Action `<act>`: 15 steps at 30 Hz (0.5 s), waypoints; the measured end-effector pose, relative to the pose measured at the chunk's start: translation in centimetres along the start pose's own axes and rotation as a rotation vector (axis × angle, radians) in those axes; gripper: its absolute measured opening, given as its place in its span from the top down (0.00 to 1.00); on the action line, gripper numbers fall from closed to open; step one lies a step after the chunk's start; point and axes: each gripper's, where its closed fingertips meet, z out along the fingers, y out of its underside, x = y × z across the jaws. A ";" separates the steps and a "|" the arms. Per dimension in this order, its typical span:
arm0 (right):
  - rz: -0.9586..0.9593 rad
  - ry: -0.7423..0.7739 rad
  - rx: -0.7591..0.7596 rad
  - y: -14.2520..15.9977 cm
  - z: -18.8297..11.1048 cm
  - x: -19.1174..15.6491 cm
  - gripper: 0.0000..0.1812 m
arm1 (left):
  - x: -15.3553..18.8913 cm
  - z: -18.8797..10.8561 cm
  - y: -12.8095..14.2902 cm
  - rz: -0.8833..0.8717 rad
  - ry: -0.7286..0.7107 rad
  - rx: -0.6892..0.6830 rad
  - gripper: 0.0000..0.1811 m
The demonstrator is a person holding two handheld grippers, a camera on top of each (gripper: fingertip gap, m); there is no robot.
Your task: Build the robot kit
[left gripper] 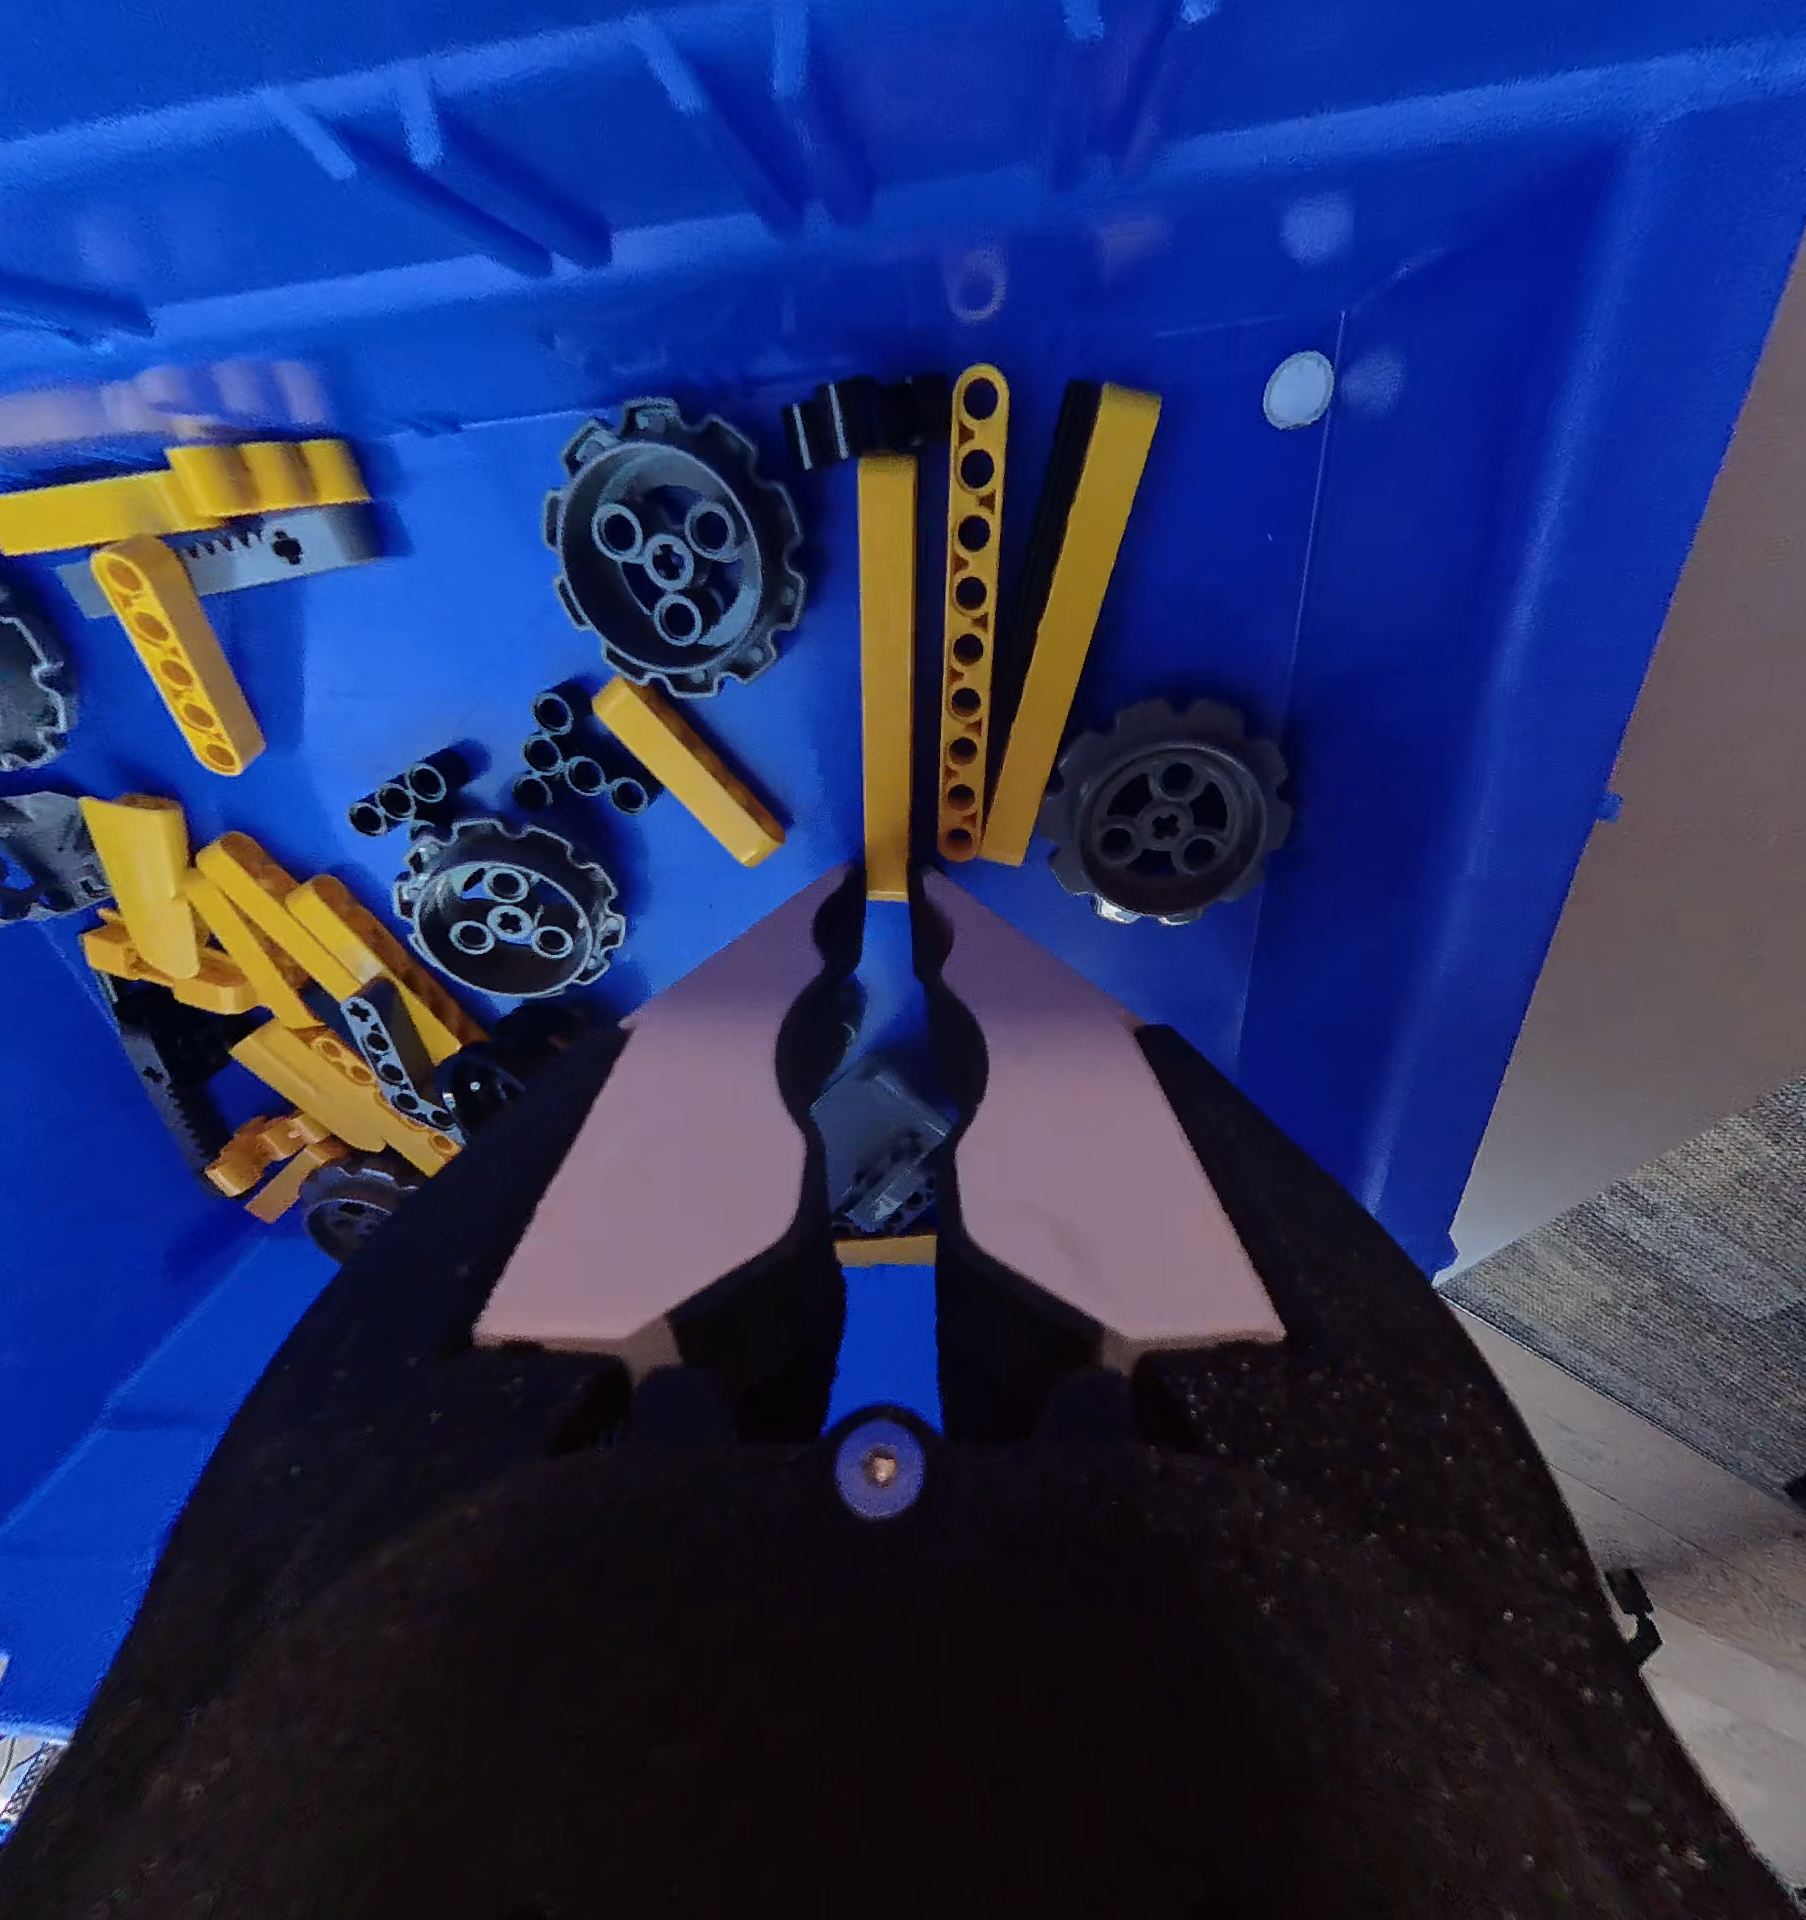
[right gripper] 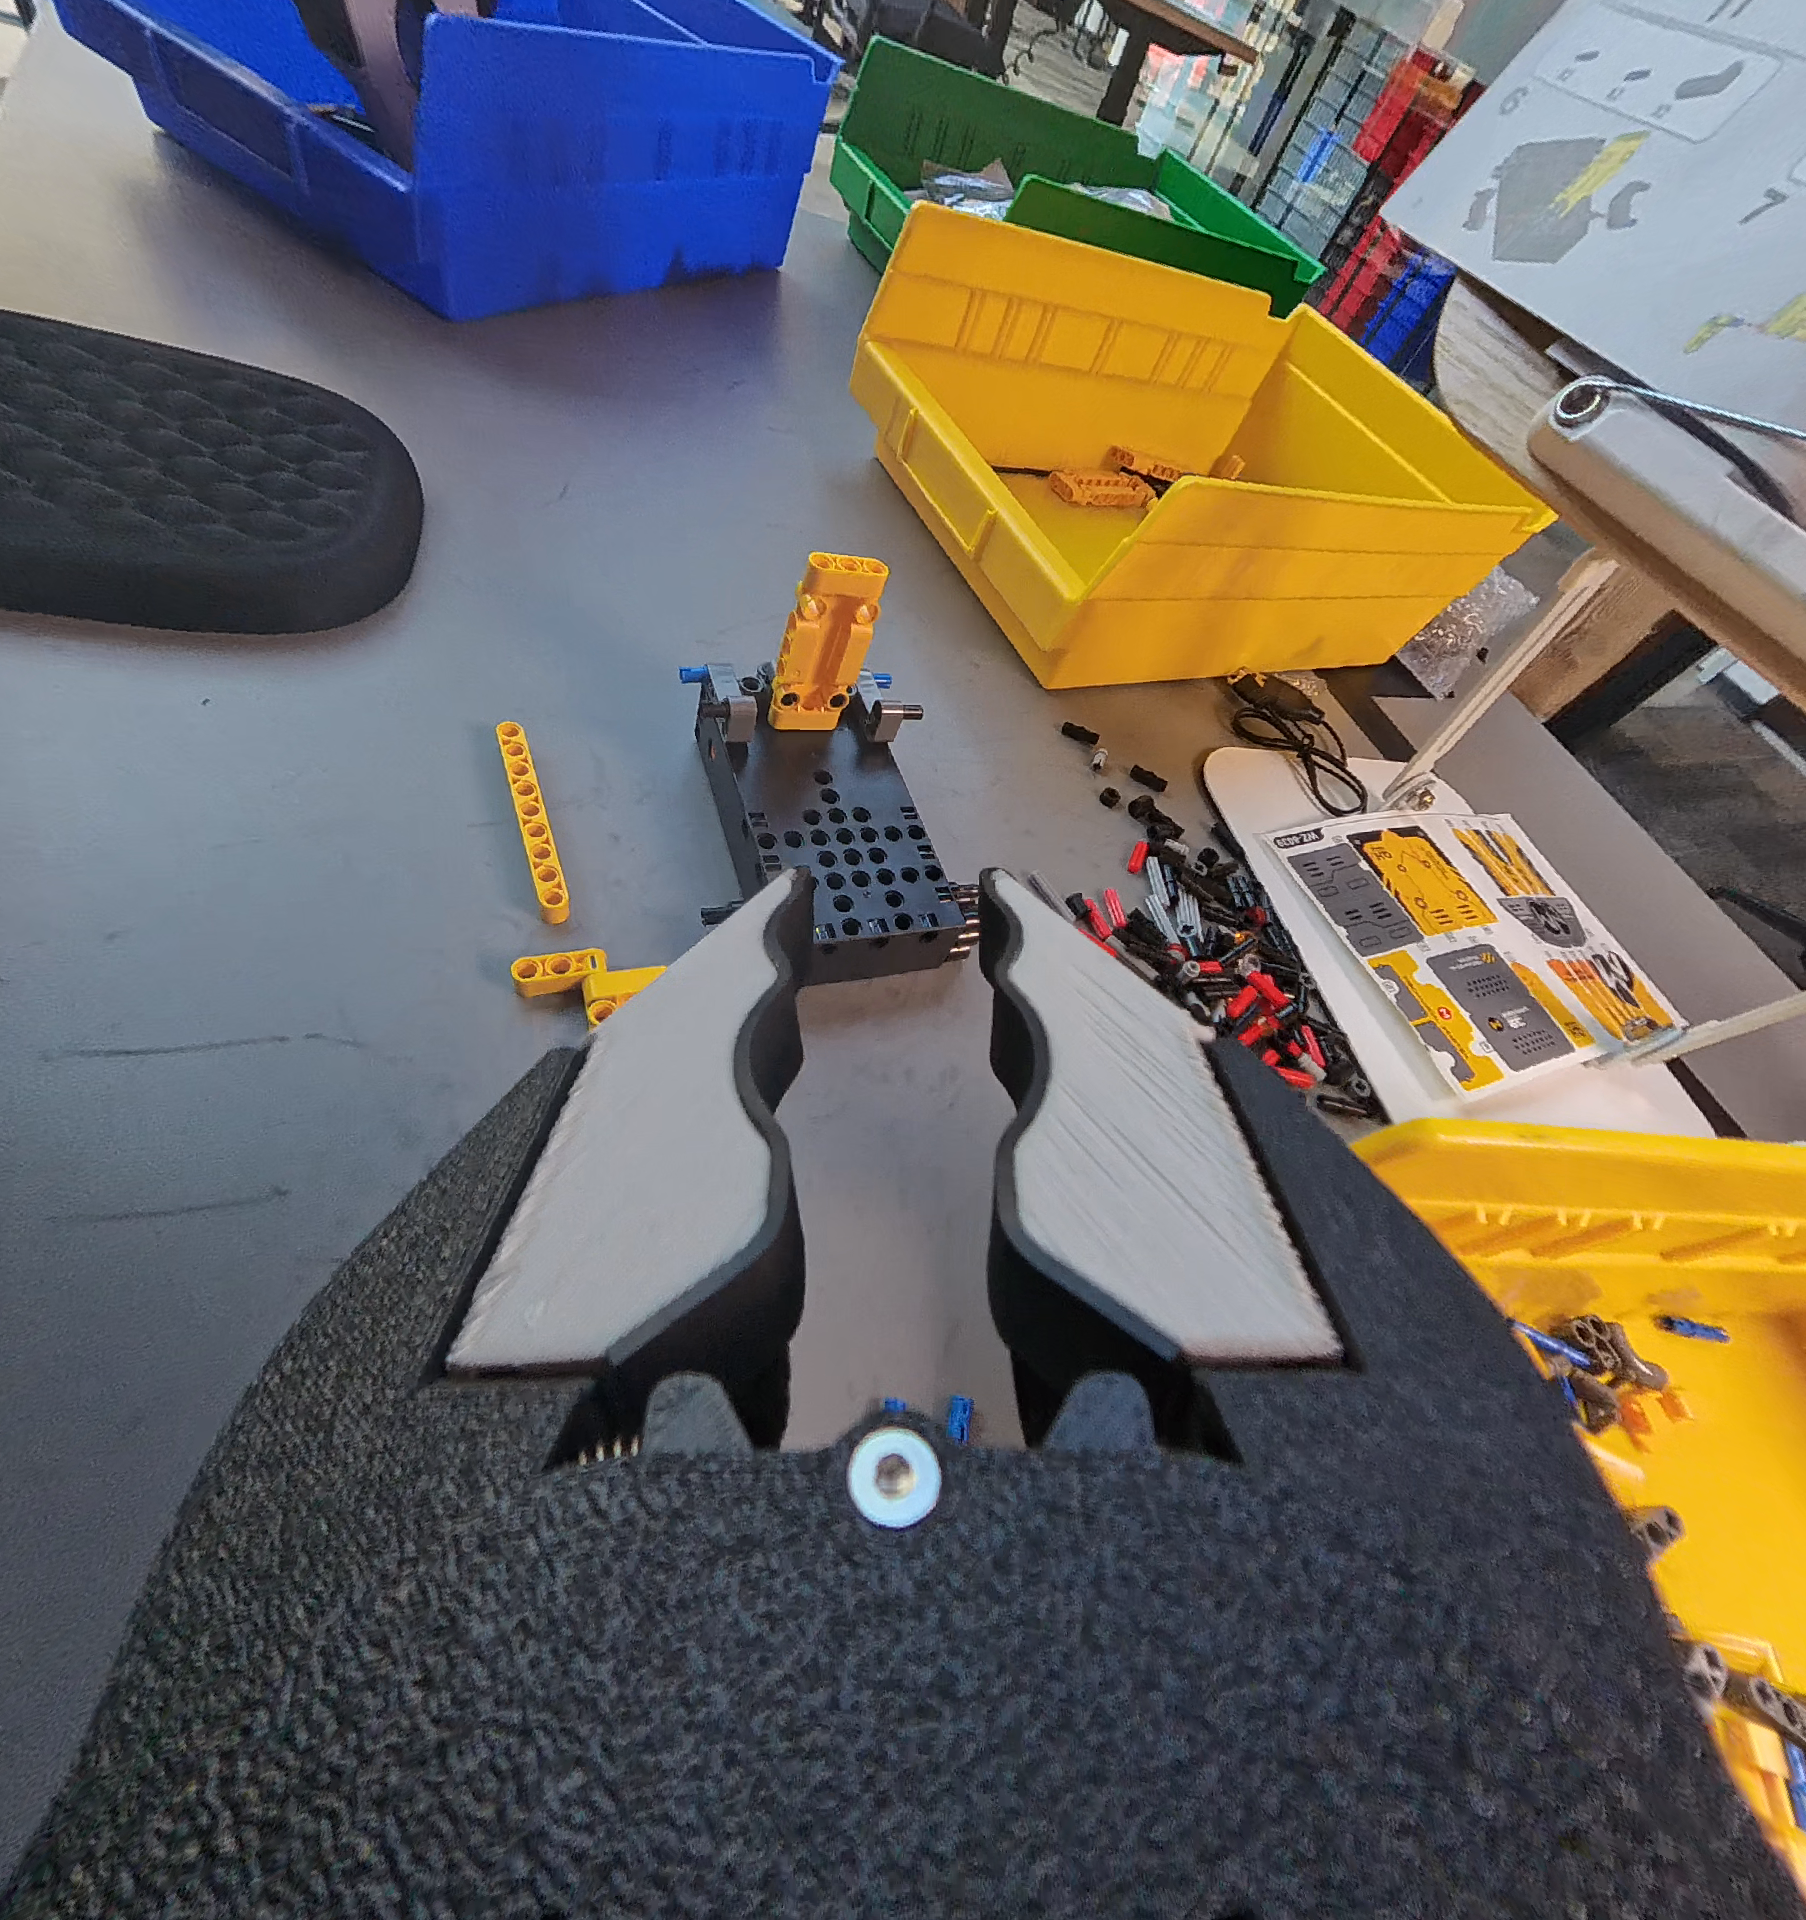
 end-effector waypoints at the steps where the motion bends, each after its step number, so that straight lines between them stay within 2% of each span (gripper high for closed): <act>1: 0.007 0.001 0.001 0.1 0.0 0.0 0.83 | 0.0 0.0 0.0 -0.003 0.006 0.004 0.96; 5: -0.007 0.001 0.009 -0.1 0.0 -0.1 0.83 | -0.3 -1.6 0.9 -0.068 -0.020 0.017 0.96; 7: -0.015 0.013 0.028 -0.5 -0.3 0.1 0.83 | -0.3 -4.3 1.5 -0.116 -0.037 0.054 0.96; 9: -0.003 0.017 0.067 -1.2 -0.5 0.3 0.84 | 1.0 -7.5 0.7 -0.125 -0.020 0.133 0.96; 11: 0.004 -0.003 0.122 -2.3 -0.4 0.1 0.84 | 4.4 -10.9 -2.9 -0.065 0.079 0.282 0.96; 13: -0.040 -0.064 0.166 -3.5 0.1 -1.4 0.84 | 9.8 -13.4 -8.5 0.054 0.271 0.465 0.96; 15: -0.136 -0.176 0.166 -4.1 0.8 -4.4 0.82 | 15.7 -14.1 -13.8 0.165 0.491 0.578 0.96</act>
